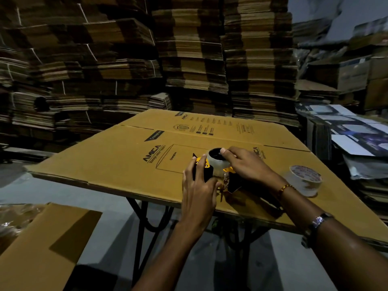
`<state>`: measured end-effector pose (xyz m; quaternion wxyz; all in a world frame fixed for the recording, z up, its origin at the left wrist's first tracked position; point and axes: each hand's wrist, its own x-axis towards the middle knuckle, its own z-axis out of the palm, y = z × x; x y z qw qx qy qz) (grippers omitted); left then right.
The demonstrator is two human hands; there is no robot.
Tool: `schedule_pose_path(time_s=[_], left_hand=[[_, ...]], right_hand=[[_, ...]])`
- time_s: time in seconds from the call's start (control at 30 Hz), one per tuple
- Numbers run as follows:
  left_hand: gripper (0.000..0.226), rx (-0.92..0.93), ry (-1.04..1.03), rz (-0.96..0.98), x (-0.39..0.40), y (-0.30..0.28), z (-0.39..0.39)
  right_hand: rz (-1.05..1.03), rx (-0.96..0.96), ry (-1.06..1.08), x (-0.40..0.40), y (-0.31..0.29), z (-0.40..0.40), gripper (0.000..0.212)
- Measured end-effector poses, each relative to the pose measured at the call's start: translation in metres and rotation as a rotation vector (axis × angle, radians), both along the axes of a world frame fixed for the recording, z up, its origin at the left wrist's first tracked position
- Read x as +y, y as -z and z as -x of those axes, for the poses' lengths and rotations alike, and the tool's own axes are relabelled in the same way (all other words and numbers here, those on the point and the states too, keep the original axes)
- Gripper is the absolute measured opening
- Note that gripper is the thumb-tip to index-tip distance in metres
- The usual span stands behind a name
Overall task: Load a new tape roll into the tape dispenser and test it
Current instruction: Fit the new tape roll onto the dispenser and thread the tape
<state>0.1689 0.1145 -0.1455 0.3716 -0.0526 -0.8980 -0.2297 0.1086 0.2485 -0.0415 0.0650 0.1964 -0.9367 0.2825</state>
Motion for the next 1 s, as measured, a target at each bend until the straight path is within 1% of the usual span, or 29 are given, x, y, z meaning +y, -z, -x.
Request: schedule_pose_path(time_s=[0.07,0.17,0.23,0.33,0.4,0.47,0.57,0.67,0.8,0.93,1.0], left_hand=[[0.016,0.009,0.012,-0.008,0.000,0.001,0.001],[0.033,-0.007,0.003,-0.040,0.002,-0.002,0.002],[0.038,-0.019,-0.022,-0.081,0.004,-0.005,0.002],[0.025,-0.029,-0.047,-0.129,0.007,-0.007,0.002],[0.019,-0.034,-0.058,-0.141,0.007,-0.008,0.002],[0.015,-0.035,-0.071,-0.141,0.007,-0.009,0.002],[0.012,-0.021,-0.091,-0.147,0.009,-0.008,0.003],[0.011,0.001,-0.116,-0.130,0.012,-0.008,0.003],[0.011,0.043,-0.083,-0.138,0.009,-0.006,0.002],[0.015,0.066,-0.016,-0.165,0.003,-0.006,0.002],[0.016,0.076,-0.001,-0.177,0.001,-0.006,0.001]], right_hand=[[0.000,-0.039,-0.003,-0.001,-0.001,0.000,0.050],[0.058,-0.126,-0.040,-0.001,-0.001,0.002,0.054],[0.114,-0.175,-0.070,-0.003,-0.002,0.002,0.056],[0.096,-0.198,-0.081,-0.007,-0.002,0.002,0.058],[0.085,-0.204,-0.066,-0.009,-0.001,0.002,0.065],[0.100,-0.212,-0.058,-0.010,-0.001,0.001,0.066],[0.137,-0.215,-0.066,-0.010,-0.001,0.000,0.061],[0.135,-0.218,-0.071,-0.009,0.000,-0.001,0.061],[0.136,-0.166,-0.056,-0.008,0.008,0.000,0.064],[0.090,-0.004,-0.052,-0.006,0.014,-0.006,0.044],[0.005,0.101,-0.045,-0.003,0.016,-0.012,0.040]])
